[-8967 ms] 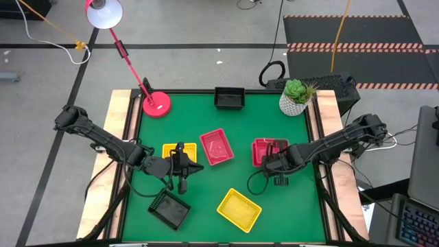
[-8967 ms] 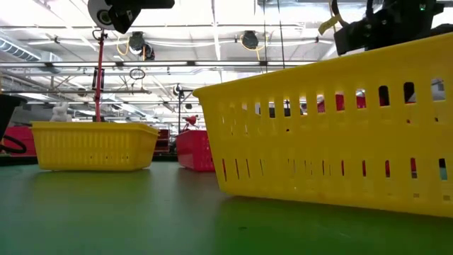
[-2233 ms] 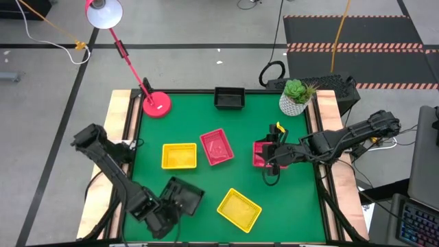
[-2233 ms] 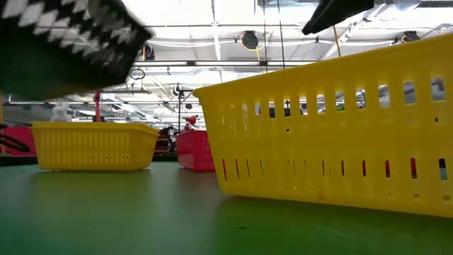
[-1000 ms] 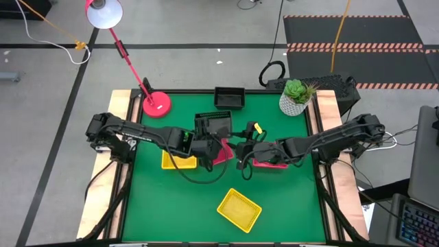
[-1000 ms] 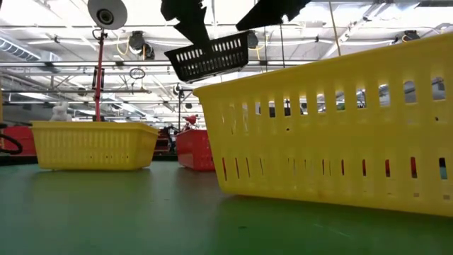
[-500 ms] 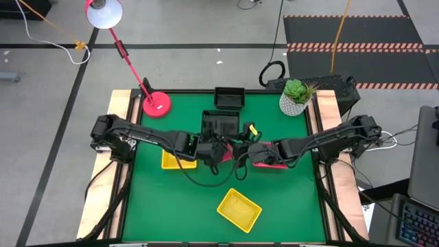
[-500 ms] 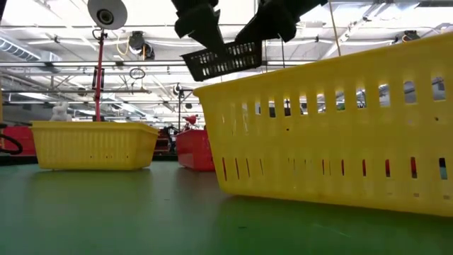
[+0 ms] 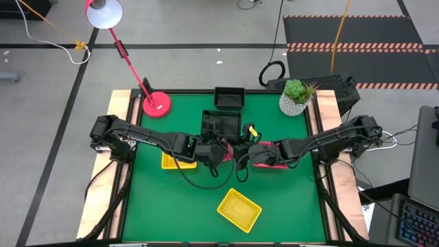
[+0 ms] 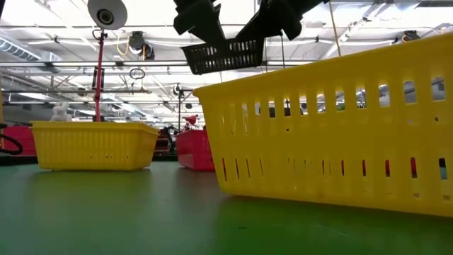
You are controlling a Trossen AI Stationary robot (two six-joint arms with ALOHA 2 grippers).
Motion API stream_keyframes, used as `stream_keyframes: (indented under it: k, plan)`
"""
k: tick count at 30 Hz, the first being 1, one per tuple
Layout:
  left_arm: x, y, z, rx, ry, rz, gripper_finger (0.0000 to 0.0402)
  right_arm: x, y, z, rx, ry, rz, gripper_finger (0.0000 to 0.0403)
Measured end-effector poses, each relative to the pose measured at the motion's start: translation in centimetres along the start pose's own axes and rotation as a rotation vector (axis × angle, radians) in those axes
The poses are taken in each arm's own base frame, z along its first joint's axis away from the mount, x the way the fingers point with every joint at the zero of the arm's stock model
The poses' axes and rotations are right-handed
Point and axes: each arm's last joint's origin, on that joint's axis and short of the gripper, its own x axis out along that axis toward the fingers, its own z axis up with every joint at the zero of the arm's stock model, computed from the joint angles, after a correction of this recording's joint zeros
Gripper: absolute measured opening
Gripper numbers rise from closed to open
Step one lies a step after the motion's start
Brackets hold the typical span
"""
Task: Stack baskets by color
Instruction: Stack the bottom black bin on the top stacked black bins
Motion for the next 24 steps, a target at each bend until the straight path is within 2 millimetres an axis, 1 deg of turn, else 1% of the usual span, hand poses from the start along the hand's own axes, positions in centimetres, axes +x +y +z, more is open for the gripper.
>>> stream_keyframes:
  k: [8,11,15,21,23,24]
  plan:
    - [-0.35,-0.22,0.46,-0.011,-0.04,-0.006,0.0008,0.09,0.09,-0.24,-0.02,0.021,-0.004,0.0068]
    - [-0.55,-0.42,0.59,0.003,-0.05,-0.006,0.0008,0.09,0.09,-0.23,-0.02,0.021,-0.004,0.0074]
    - [-0.57,-0.39,0.63,0.008,-0.053,-0.002,0.0008,0.09,0.08,-0.2,-0.018,0.017,-0.003,0.006]
    - [-0.63,-0.29,0.69,0.002,-0.058,0.001,0.0009,0.09,0.11,-0.19,-0.018,0.014,0.002,0.0008]
    - [-0.64,-0.29,0.7,-0.007,-0.059,0.002,0.0018,0.09,0.11,-0.19,-0.018,0.013,0.002,0.0006]
    - [-0.64,-0.28,0.73,-0.015,-0.062,0.001,0.0029,0.09,0.11,-0.19,-0.018,0.013,0.001,0.0008]
